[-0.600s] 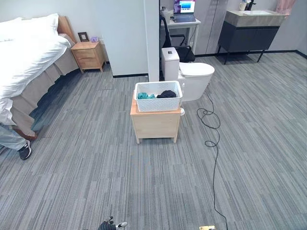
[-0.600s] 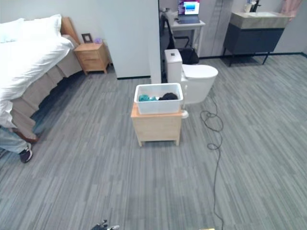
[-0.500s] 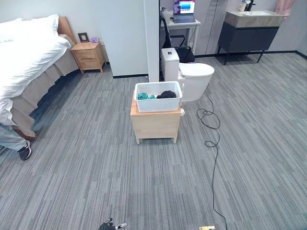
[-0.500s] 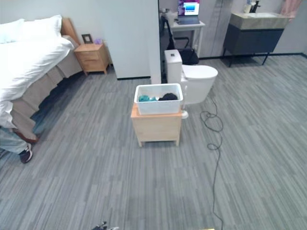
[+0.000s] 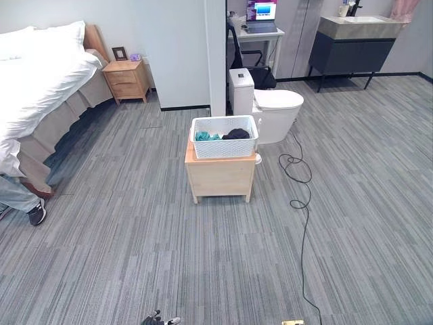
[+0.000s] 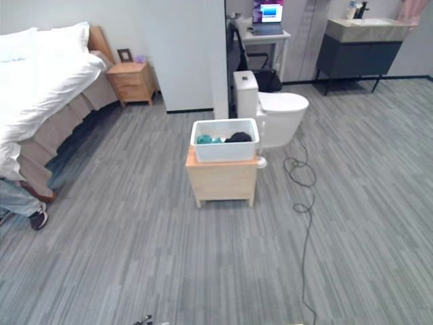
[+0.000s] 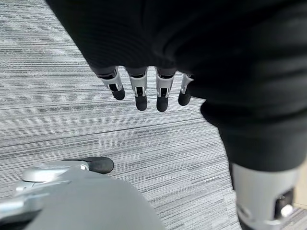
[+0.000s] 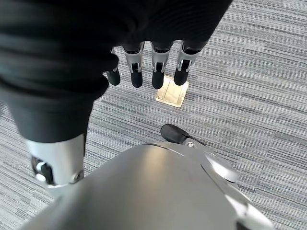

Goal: Grab the laundry basket,head to the washer,open it,put in the laundry and shut it.

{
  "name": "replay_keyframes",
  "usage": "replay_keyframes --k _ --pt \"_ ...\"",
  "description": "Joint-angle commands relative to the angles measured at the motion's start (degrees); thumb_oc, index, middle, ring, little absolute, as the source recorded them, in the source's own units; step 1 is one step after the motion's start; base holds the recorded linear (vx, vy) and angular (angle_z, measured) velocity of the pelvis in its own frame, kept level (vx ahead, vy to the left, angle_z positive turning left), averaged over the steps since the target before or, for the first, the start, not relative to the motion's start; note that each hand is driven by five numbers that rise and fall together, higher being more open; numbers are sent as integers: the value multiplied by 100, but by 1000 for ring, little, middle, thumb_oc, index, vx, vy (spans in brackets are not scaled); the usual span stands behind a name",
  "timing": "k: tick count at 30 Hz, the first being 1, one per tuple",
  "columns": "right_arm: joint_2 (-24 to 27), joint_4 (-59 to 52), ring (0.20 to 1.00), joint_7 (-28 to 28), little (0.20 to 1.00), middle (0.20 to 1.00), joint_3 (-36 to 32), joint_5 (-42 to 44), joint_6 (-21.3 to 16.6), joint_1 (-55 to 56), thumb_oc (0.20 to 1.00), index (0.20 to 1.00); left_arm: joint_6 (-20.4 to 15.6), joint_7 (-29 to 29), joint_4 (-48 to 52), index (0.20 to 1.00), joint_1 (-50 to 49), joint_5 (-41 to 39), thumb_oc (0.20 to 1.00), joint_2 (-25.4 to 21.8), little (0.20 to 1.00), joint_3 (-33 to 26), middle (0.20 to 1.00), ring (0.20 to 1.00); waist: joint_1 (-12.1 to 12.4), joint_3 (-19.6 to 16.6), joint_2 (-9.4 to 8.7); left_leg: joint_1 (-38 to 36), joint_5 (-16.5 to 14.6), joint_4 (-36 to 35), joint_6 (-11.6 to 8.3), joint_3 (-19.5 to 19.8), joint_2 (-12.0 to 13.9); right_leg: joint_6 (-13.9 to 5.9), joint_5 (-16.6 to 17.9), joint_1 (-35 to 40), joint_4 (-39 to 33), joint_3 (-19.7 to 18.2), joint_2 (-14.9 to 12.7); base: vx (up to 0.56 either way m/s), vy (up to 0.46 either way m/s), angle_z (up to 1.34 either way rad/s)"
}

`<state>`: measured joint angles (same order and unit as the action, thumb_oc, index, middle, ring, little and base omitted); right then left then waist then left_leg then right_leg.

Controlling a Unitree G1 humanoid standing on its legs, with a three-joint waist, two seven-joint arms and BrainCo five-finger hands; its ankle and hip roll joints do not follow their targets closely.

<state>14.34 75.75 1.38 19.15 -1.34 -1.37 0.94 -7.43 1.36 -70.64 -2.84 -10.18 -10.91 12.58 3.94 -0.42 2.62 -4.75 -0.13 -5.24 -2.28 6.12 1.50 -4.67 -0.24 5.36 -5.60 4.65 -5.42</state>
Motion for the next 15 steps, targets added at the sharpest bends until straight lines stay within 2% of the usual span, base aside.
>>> replay_keyframes --k 1,15 --pt "145 451 1000 -40 1000 1000 94 -191 50 24 1000 1000 -167 -13 -415 1000 386 66 1000 -19 1000 51 1000 1000 45 -46 -226 111 -203 24 -124 139 164 -364 83 -78 60 283 -561 0 7 13" --pt "197 562 1000 -56 1000 1000 53 -239 69 51 1000 1000 -152 35 -399 1000 382 102 1000 52 1000 142 1000 1000 13 -58 -139 124 -188 24 -127 164 163 -356 43 -33 60 342 -573 1 1 2"
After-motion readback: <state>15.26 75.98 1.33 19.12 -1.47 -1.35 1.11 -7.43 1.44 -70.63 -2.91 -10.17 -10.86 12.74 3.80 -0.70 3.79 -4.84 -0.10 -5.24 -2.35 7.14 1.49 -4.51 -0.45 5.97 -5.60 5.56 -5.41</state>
